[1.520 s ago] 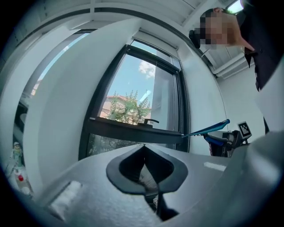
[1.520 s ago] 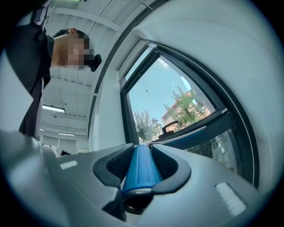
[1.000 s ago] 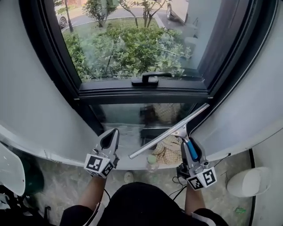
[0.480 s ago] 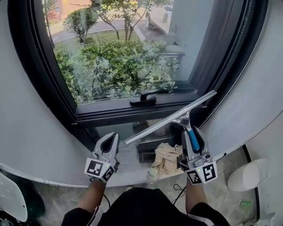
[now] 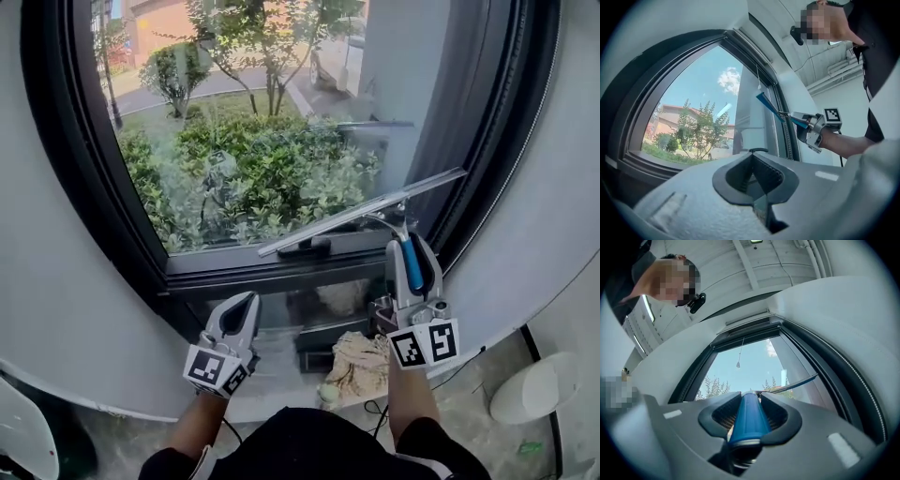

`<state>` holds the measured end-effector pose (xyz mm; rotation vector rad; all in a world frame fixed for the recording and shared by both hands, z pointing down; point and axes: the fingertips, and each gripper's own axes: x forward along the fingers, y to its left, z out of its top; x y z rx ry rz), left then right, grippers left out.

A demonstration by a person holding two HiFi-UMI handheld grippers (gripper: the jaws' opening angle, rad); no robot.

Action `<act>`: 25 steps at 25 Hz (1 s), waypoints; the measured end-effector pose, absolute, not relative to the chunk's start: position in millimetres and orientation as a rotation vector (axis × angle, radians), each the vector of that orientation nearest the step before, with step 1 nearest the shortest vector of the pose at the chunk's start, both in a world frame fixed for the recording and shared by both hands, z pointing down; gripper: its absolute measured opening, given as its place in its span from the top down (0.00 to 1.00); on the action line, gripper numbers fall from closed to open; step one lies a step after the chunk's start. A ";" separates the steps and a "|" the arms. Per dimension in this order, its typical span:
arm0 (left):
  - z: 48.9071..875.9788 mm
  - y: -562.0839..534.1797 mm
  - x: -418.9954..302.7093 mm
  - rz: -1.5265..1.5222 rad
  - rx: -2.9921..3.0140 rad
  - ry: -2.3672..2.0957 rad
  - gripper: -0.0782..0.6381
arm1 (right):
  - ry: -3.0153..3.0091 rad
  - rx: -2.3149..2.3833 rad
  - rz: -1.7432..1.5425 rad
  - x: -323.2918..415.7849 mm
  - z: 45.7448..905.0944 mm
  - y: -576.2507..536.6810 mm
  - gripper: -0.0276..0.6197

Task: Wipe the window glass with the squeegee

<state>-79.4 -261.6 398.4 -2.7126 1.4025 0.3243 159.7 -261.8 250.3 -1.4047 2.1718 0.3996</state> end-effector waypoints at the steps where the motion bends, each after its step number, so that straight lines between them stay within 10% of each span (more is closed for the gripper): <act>1: 395.9 -263.0 -78.1 0.332 -2.710 1.398 0.89 | 2.152 -1.402 0.420 158.4 241.5 -266.0 0.75; 25: 378.4 -286.6 -77.4 0.254 -2.681 1.260 0.89 | 1.816 -1.417 0.674 130.0 104.1 -352.9 0.75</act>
